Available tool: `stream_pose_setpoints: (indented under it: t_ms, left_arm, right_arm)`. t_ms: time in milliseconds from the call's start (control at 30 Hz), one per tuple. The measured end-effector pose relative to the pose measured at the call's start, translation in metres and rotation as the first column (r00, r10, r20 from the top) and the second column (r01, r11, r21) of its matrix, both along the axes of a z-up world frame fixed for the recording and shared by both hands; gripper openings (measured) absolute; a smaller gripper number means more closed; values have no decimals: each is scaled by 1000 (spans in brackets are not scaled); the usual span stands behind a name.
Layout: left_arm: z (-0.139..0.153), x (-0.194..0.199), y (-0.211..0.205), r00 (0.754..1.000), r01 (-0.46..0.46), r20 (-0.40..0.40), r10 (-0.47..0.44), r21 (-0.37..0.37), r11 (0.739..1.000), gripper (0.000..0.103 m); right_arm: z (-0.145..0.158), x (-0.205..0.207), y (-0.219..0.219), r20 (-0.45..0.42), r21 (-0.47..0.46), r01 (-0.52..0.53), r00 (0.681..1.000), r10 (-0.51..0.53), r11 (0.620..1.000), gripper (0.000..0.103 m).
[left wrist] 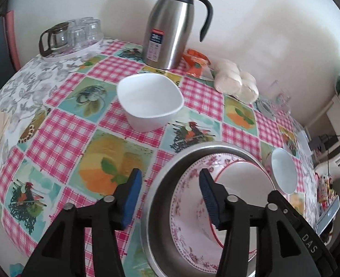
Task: Organize plates and bowls
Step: 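Open both grippers and release the bowl rim, then move both tools back from the basin toward the white bowls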
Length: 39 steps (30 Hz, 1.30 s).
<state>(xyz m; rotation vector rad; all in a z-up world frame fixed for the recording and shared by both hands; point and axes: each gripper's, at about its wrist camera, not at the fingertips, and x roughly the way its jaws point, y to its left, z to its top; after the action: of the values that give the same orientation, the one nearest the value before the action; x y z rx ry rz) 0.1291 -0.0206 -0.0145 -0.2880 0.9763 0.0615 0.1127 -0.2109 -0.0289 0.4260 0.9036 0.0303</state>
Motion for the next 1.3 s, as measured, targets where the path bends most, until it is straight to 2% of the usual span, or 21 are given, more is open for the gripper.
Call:
stream_pose_setpoints:
  t_ms: [67, 100, 133, 200, 233, 300, 433, 467, 533, 567, 700, 1033, 1300]
  left_arm:
    - [-1, 0, 4, 1000, -26, -6, 26, 12, 1000, 62]
    - [-2, 0, 6, 999, -36, -11, 36, 14, 999, 65]
    - [-3, 1, 8, 998, -53, -20, 53, 16, 998, 74]
    - [-7, 1, 15, 995, -87, -39, 88, 26, 996, 82]
    - [-8, 1, 18, 994, -101, -44, 103, 29, 994, 83]
    - [-10, 1, 25, 989, -137, -52, 139, 33, 990, 84]
    - [-12, -2, 36, 977, -201, -57, 205, 59, 978, 86]
    - [-13, -3, 39, 973, -221, -55, 225, 74, 973, 87]
    - [-13, -4, 43, 964, -255, -45, 260, 105, 961, 102]
    - [-12, -6, 45, 961, -269, -37, 275, 115, 956, 103]
    - [-11, -8, 54, 951, -304, -24, 308, 109, 946, 103]
    - [-5, -8, 57, 944, -326, -4, 329, 117, 938, 103]
    - [7, -5, 69, 932, -363, 34, 362, 86, 928, 103]
  right_arm:
    - [2, 0, 2, 13, -14, -5, 1000, 5, 1000, 50]
    - [3, -1, 2, 16, -18, -5, 1000, 6, 1000, 58]
    - [3, -1, 3, 18, -21, -5, 1000, 5, 1000, 62]
    - [4, -1, 3, 22, -24, -10, 1000, 10, 1000, 64]
    - [3, -1, 3, 23, -25, -11, 1000, 12, 1000, 65]
    - [3, -1, 4, 22, -30, -10, 1000, 10, 1000, 72]
    - [3, 0, 5, 27, -37, -16, 1000, 17, 999, 76]
    - [4, 0, 5, 31, -41, -17, 999, 19, 999, 80]
    - [6, -1, 7, 48, -54, -22, 999, 25, 998, 96]
    - [7, -2, 8, 60, -60, -21, 998, 25, 998, 103]
    - [9, -2, 10, 77, -73, -27, 997, 32, 997, 103]
    - [14, -4, 15, 96, -105, -36, 994, 46, 994, 103]
    - [24, -6, 31, 136, -156, -62, 987, 83, 986, 103]
